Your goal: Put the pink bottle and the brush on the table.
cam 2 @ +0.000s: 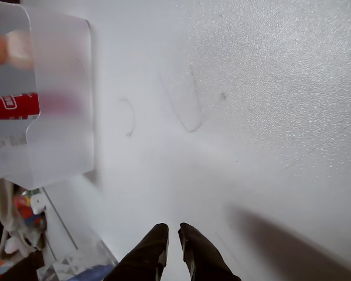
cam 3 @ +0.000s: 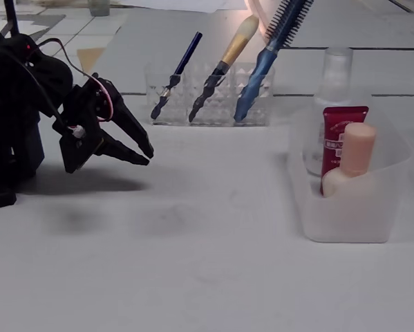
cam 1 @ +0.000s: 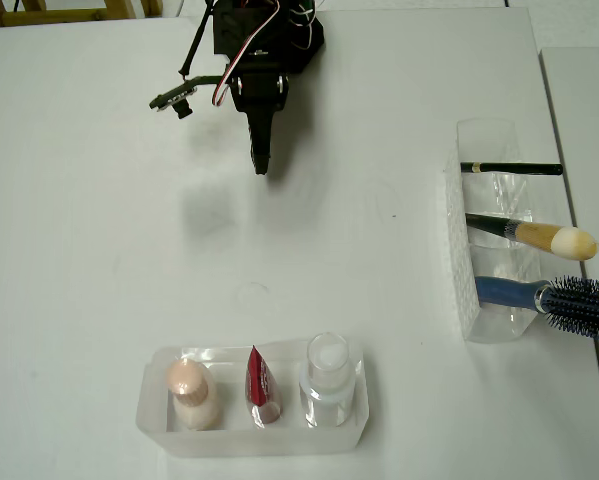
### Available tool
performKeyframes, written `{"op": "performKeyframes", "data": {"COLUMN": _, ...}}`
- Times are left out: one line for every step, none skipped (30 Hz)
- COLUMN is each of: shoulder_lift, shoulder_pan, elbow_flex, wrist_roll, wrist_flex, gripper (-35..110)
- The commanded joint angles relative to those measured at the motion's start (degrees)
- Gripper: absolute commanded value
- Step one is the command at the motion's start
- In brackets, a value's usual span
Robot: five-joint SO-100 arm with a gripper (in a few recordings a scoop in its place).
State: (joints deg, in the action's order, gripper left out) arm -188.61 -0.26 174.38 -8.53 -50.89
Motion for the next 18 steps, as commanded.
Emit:
{"op": "performKeyframes", "data": {"shoulder_lift": -1.32, "shoulder_pan": -0.18, "elbow_flex": 0.18, "wrist_roll": -0.79, "wrist_flex": -0.44, "gripper": 0}}
{"op": "performKeyframes", "data": {"shoulder_lift": -1.32, "shoulder_pan": -0.18, "elbow_flex": 0.18, "wrist_roll": -0.79, "wrist_flex": -0.44, "gripper": 0}}
{"op": "performKeyframes", "data": {"shoulder_lift": -1.32, "shoulder_pan": -0.18, "elbow_flex": 0.18, "wrist_roll": -0.79, "wrist_flex": -0.44, "gripper": 0}}
{"op": "performKeyframes", "data": {"shoulder_lift": -1.32, "shoulder_pan": -0.18, "elbow_flex": 0.18, "wrist_roll": -0.79, "wrist_flex": -0.44, "gripper": 0}}
{"op": "performKeyframes", "data": {"shoulder_lift": -1.32, "shoulder_pan": -0.18, "elbow_flex": 0.18, "wrist_roll": -0.88, "wrist_flex": -0.44, "gripper": 0}}
{"op": "performKeyframes", "data": {"shoulder_lift": -1.32, "shoulder_pan": -0.18, "elbow_flex": 0.18, "wrist_roll": -1.23, "wrist_flex": -0.53, "gripper": 0}}
{"op": "performKeyframes", "data": {"shoulder_lift": -1.32, "shoulder_pan": -0.18, "elbow_flex": 0.09, "wrist_roll": -1.85, "wrist_flex": -0.53, "gripper": 0}}
{"op": "performKeyframes", "data": {"shoulder_lift": -1.32, "shoulder_pan": -0.18, "elbow_flex": 0.09, "wrist_roll": -2.64, "wrist_flex": -0.7, "gripper": 0}}
{"op": "performKeyframes", "data": {"shoulder_lift": -1.32, "shoulder_pan": -0.18, "elbow_flex": 0.09, "wrist_roll": -3.43, "wrist_flex": -0.7, "gripper": 0}}
{"op": "performKeyframes", "data": {"shoulder_lift": -1.32, "shoulder_pan": -0.18, "elbow_flex": 0.09, "wrist_roll": -4.57, "wrist_flex": -0.7, "gripper": 0}}
{"op": "performKeyframes", "data": {"shoulder_lift": -1.32, "shoulder_pan": -0.18, "elbow_flex": 0.0, "wrist_roll": -5.36, "wrist_flex": -0.7, "gripper": 0}}
{"op": "performKeyframes", "data": {"shoulder_lift": -1.32, "shoulder_pan": -0.18, "elbow_flex": -0.09, "wrist_roll": -6.24, "wrist_flex": -0.53, "gripper": 0}}
{"op": "performKeyframes", "data": {"shoulder_lift": -1.32, "shoulder_pan": -0.18, "elbow_flex": -0.26, "wrist_roll": -7.03, "wrist_flex": -0.35, "gripper": 0}}
{"op": "performKeyframes", "data": {"shoulder_lift": -1.32, "shoulder_pan": -0.18, "elbow_flex": -0.97, "wrist_roll": -8.0, "wrist_flex": -0.26, "gripper": 0}}
{"op": "performKeyframes", "data": {"shoulder_lift": -1.32, "shoulder_pan": -0.18, "elbow_flex": -1.49, "wrist_roll": -8.96, "wrist_flex": -0.26, "gripper": 0}}
{"op": "performKeyframes", "data": {"shoulder_lift": -1.32, "shoulder_pan": -0.18, "elbow_flex": -1.85, "wrist_roll": -10.11, "wrist_flex": -0.26, "gripper": 0}}
{"op": "performKeyframes", "data": {"shoulder_lift": -1.32, "shoulder_pan": -0.18, "elbow_flex": -2.29, "wrist_roll": -11.07, "wrist_flex": -0.26, "gripper": 0}}
{"op": "performKeyframes", "data": {"shoulder_lift": -1.32, "shoulder_pan": -0.18, "elbow_flex": -2.64, "wrist_roll": -12.39, "wrist_flex": -0.18, "gripper": 0}}
